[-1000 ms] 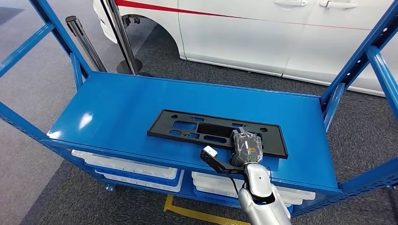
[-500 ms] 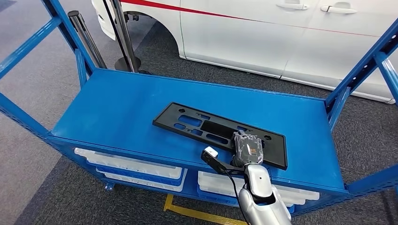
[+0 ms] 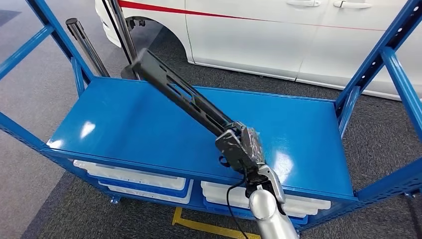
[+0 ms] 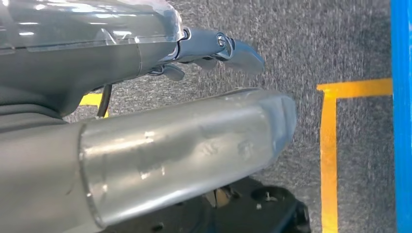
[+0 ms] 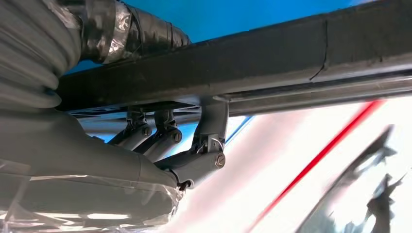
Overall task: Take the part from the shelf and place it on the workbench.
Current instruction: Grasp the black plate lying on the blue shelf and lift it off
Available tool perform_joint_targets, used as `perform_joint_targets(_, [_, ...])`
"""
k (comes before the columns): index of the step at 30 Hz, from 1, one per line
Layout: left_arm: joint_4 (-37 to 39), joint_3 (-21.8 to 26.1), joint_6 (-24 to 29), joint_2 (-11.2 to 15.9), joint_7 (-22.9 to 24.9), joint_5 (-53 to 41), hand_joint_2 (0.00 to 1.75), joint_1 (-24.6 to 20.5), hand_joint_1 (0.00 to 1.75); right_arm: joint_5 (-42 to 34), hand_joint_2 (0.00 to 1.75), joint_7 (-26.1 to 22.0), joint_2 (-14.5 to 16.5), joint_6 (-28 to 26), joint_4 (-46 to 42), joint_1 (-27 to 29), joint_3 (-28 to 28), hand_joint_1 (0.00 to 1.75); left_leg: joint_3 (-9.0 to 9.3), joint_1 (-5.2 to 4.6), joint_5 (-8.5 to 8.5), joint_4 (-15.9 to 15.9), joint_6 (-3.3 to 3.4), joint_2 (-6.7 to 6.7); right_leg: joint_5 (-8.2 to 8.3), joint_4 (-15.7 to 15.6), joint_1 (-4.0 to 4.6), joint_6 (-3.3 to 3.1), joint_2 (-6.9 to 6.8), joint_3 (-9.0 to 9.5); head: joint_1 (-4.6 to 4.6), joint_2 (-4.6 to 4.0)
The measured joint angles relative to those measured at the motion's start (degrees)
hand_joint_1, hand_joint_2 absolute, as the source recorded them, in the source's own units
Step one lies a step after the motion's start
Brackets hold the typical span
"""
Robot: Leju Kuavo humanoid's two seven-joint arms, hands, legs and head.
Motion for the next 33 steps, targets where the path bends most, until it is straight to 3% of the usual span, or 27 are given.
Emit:
perform_joint_targets(1, [0.0,0.3,-0.1,0.2,-0.1,0.1,0.00,0.0,0.00,-6.0,1.75,0.1,0.3,1.1,-3.1,0.1,0.1,1.75,1.02,0.00,1.62,-2.2,0.13,0.00,-0.05,0.1,0.01,0.07,-0.07,0.01,0.00,0.00])
perform_joint_targets(3, [0.0,0.9,-0.3,0.5,-0.3,0.2,0.00,0.1,0.00,-15.6,1.75,0.3,0.5,2.4,-9.6,0.1,0.2,1.75,4.77,-0.12,5.32,-10.0,0.61,-0.03,-0.22,0.2,0.11,0.37,-0.28,0.01,0.01,0.00])
perform_joint_targets(5, [0.0,1.5,-0.4,0.8,-0.4,0.2,0.00,0.3,0.00,-20.8,1.75,0.2,0.5,3.0,-15.9,0.4,0.1,1.75,7.02,-0.39,6.75,-14.8,1.12,-0.09,-0.26,0.3,0.23,0.84,-0.42,-0.14,0.02,0.00])
perform_joint_targets(8, [0.0,2.2,-0.4,0.9,-0.5,0.1,0.00,0.6,0.00,-23.6,1.75,-0.5,0.0,3.1,-23.0,2.2,-0.1,1.75,7.25,-0.55,6.87,-15.8,1.92,-0.08,-0.19,0.0,0.14,1.82,-0.45,-0.08,0.03,0.00])
perform_joint_targets(10, [0.0,2.4,-0.3,1.0,-0.6,0.0,0.00,0.6,0.00,-24.3,1.75,-1.6,-0.5,3.1,-26.5,4.4,-0.5,1.75,7.51,-0.31,7.24,-16.5,2.72,0.05,-1.78,1.8,0.08,2.46,-0.38,-0.75,0.06,0.00])
perform_joint_targets(13, [0.0,2.8,0.2,1.0,-1.0,-0.4,0.00,0.6,0.00,-24.5,1.75,-4.0,-1.2,3.3,-30.4,10.1,-1.3,1.75,7.56,-0.28,7.26,-16.7,3.44,0.12,-7.09,12.2,-0.08,2.99,-0.30,-5.52,0.09,0.00])
perform_joint_targets(14, [0.0,3.0,0.4,1.1,-1.2,-0.4,0.00,0.7,0.00,-24.6,1.75,-4.9,-1.4,3.5,-31.5,12.6,-1.5,1.75,7.57,-0.30,7.18,-16.6,3.50,0.07,-7.79,14.8,-0.13,3.09,-0.30,-6.85,0.09,0.00])
perform_joint_targets(15, [0.0,3.2,0.8,1.1,-1.5,-0.5,0.00,0.7,0.00,-24.7,1.75,-5.7,-1.5,3.8,-32.6,15.3,-1.8,1.75,7.60,-0.32,7.08,-16.5,3.53,-0.01,-7.39,15.5,-0.18,3.14,-0.30,-7.31,0.09,0.00])
perform_joint_targets(16, [0.0,3.4,1.0,1.0,-1.7,-0.4,0.00,0.8,0.00,-24.8,1.75,-6.3,-1.5,4.1,-33.7,18.0,-2.0,1.75,7.65,-0.32,6.94,-16.4,3.46,-0.11,-5.87,13.9,-0.25,3.12,-0.31,-6.60,0.09,0.00])
perform_joint_targets(18, [-0.1,3.7,1.1,0.9,-2.1,-0.2,0.00,0.8,0.00,-24.1,1.75,-6.7,-1.1,4.6,-36.1,22.5,-2.4,1.75,7.73,-0.39,6.46,-16.0,3.10,-0.26,-2.06,6.5,-0.32,2.89,-0.38,-3.13,0.09,0.00])
perform_joint_targets(20, [-0.5,4.0,0.9,0.7,-2.1,0.0,0.00,0.8,0.00,-22.8,1.75,-6.3,-0.4,5.0,-38.1,25.4,-2.8,1.75,7.60,-0.61,5.94,-15.3,2.49,-0.24,-0.51,1.6,-0.17,2.42,-0.35,-0.94,0.05,0.00])
perform_joint_targets(23, [-1.3,4.5,0.6,0.5,-1.9,0.2,0.00,0.7,0.00,-21.4,1.75,-5.3,0.5,5.8,-40.5,28.4,-3.5,1.75,7.52,-0.60,5.60,-15.1,1.60,-0.15,-0.59,0.9,-0.02,1.48,-0.19,-0.81,0.03,0.00])
perform_joint_targets(25, [-1.9,4.9,0.3,0.1,-1.5,0.2,0.00,0.7,0.00,-20.8,1.75,-4.6,1.0,6.9,-41.9,29.3,-4.2,1.75,6.95,-0.46,4.13,-13.4,1.02,-0.14,-0.36,0.5,-0.25,0.77,-0.28,-0.60,0.03,0.00])
perform_joint_targets(28, [-2.8,5.3,-0.3,-0.5,-0.8,0.1,0.00,0.8,0.00,-20.7,1.75,-4.0,1.5,8.7,-43.2,30.1,-5.2,1.75,2.96,-0.27,-1.63,-3.7,0.32,-0.15,-0.11,0.4,-0.31,0.24,-0.49,-0.56,-0.01,0.00])
perform_joint_targets(29, [-3.1,5.4,-0.6,-0.7,-0.7,0.0,0.00,0.9,0.00,-20.6,1.75,-3.9,1.6,9.3,-43.4,30.3,-5.6,1.75,1.73,-0.23,-2.84,-0.7,0.22,-0.15,-0.10,0.4,-0.26,0.22,-0.50,-0.64,0.00,0.00])
perform_joint_targets(30, [-3.6,5.5,-0.9,-1.0,-0.6,0.0,0.00,0.9,0.00,-20.7,1.75,-3.9,1.7,10.1,-43.7,30.6,-6.0,1.75,1.38,-0.23,-2.90,0.4,0.21,-0.15,-0.10,0.6,-0.23,0.21,-0.49,-0.73,-0.01,0.00])
perform_joint_targets(31, [-4.1,5.6,-1.3,-1.3,-0.6,0.0,0.00,1.0,0.00,-20.9,1.75,-4.0,1.8,10.9,-44.0,30.8,-6.4,1.75,2.02,-0.23,-1.88,-0.5,0.31,-0.15,-0.09,0.7,-0.20,0.21,-0.46,-0.81,-0.01,0.00])
perform_joint_targets(33, [-5.4,5.8,-2.1,-1.9,-0.3,-0.2,0.00,1.1,0.00,-21.7,1.75,-4.1,2.1,12.6,-44.9,31.3,-7.1,1.75,5.86,-0.30,1.89,-7.7,0.85,-0.20,-0.08,0.9,-0.14,0.23,-0.37,-0.88,-0.01,0.00])
